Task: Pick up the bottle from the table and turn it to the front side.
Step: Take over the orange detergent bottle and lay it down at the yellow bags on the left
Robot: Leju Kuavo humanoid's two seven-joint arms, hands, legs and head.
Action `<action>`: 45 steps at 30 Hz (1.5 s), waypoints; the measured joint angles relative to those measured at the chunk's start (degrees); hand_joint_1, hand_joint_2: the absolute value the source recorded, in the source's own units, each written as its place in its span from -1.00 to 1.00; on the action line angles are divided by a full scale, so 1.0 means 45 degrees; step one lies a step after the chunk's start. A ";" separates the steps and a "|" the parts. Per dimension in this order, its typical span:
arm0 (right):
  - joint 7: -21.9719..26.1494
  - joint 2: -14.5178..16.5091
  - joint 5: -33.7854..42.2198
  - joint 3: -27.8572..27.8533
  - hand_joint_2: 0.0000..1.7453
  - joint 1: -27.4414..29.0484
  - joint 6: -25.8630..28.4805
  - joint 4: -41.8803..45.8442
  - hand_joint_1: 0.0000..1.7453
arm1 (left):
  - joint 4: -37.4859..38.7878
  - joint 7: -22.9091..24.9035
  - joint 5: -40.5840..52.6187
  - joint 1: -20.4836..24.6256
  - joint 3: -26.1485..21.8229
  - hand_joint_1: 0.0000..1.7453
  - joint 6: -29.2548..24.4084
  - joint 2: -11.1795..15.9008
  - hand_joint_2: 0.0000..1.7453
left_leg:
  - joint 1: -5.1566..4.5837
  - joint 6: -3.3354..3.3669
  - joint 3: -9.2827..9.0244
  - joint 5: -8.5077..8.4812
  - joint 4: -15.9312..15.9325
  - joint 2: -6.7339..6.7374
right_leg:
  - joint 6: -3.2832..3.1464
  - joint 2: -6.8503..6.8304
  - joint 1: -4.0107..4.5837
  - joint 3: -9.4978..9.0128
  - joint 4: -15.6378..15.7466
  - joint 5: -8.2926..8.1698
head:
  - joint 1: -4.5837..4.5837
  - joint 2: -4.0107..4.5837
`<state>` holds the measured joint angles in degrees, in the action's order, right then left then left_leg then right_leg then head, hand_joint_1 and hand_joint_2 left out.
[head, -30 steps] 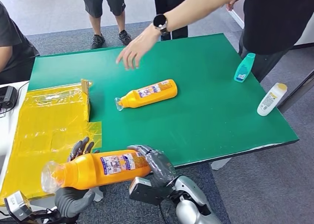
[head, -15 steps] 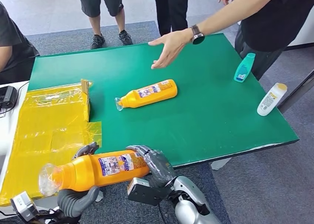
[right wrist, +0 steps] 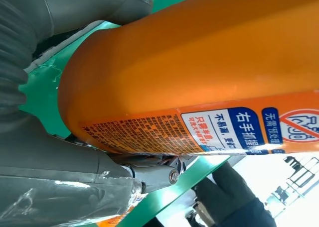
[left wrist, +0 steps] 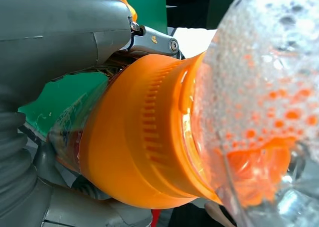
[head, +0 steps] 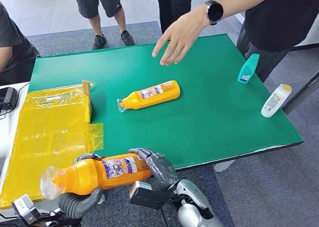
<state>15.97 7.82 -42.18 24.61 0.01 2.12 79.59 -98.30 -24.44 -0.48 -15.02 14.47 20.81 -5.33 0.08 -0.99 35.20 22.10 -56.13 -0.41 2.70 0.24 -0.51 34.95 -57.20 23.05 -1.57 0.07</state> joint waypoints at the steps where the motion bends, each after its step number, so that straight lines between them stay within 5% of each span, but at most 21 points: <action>1: 0.0000 0.0000 0.0000 0.0000 1.00 0.0004 -0.0001 0.0006 1.00 | -0.0001 0.0000 0.0000 0.0000 0.0000 1.00 0.0000 -0.0002 1.00 | 0.0000 0.0000 0.0000 0.0000 0.0000 0.0000 | 0.0000 0.0000 0.0000 0.0000 0.0000 0.0000 | 0.0000 0.0000; 9: 0.0001 0.0000 0.0000 -0.0001 1.00 0.0009 -0.0002 0.0009 1.00 | -0.0003 0.0000 0.0007 0.0000 -0.0001 1.00 -0.0002 -0.0008 1.00 | 0.0000 0.0000 0.0000 0.0000 0.0000 0.0000 | 0.0000 0.0000 0.0000 0.0000 0.0000 0.0000 | 0.0000 0.0000; 10: 0.0001 0.0000 0.0000 -0.0002 1.00 0.0009 -0.0002 0.0009 0.88 | -0.0005 -0.0001 0.0029 0.0000 -0.0004 1.00 -0.0012 -0.0014 1.00 | 0.0000 0.0000 0.0000 0.0000 0.0000 0.0000 | 0.0000 0.0000 0.0000 0.0000 0.0000 0.0000 | 0.0000 0.0000; 14: -0.0005 0.0000 -0.0011 -0.0007 1.00 0.0014 0.0012 0.0026 -0.91 | -0.0094 -0.0010 0.0219 -0.0003 -0.0030 1.00 -0.0179 -0.0075 1.00 | 0.0000 0.0000 0.0000 0.0000 0.0000 0.0000 | 0.0000 0.0000 0.0000 0.0000 0.0000 0.0000 | -0.0001 0.0000; 15: -0.0008 0.0000 -0.0027 -0.0008 1.00 0.0017 0.0030 0.0035 -1.00 | -0.0133 0.0002 0.0261 -0.0006 -0.0042 1.00 -0.0252 -0.0103 1.00 | 0.0000 0.0000 0.0000 0.0000 0.0000 0.0000 | 0.0000 0.0000 0.0000 0.0000 0.0000 0.0000 | -0.0001 0.0000; 36: -0.0504 -0.0038 -0.0217 -0.0034 1.00 0.1155 0.0562 0.1468 -1.00 | -0.2876 -0.0594 0.4814 -0.0051 -0.2259 0.98 -0.2810 -0.1613 1.00 | 0.0000 -0.0001 0.0000 0.0002 0.0000 0.0000 | -0.0001 0.0000 0.0000 0.0003 0.0000 0.0002 | 0.0000 0.0000; 45: -0.0884 -0.0284 -0.0238 -0.0083 1.00 0.2226 0.0866 0.2450 -1.00 | -0.4149 -0.0329 0.9039 -0.0031 -0.2965 0.93 -0.5551 -0.1693 1.00 | 0.0001 -0.0002 0.0001 0.0004 0.0000 0.0000 | -0.0003 0.0000 0.0000 0.0005 0.0000 0.0005 | -0.0001 0.0000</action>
<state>11.99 6.55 -43.25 24.24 10.02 6.02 90.61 -116.97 -25.92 40.20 -15.16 1.13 -4.17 -12.95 0.08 -0.99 35.20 22.12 -56.13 -0.41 2.69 0.24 -0.51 34.97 -57.20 23.08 -1.58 0.07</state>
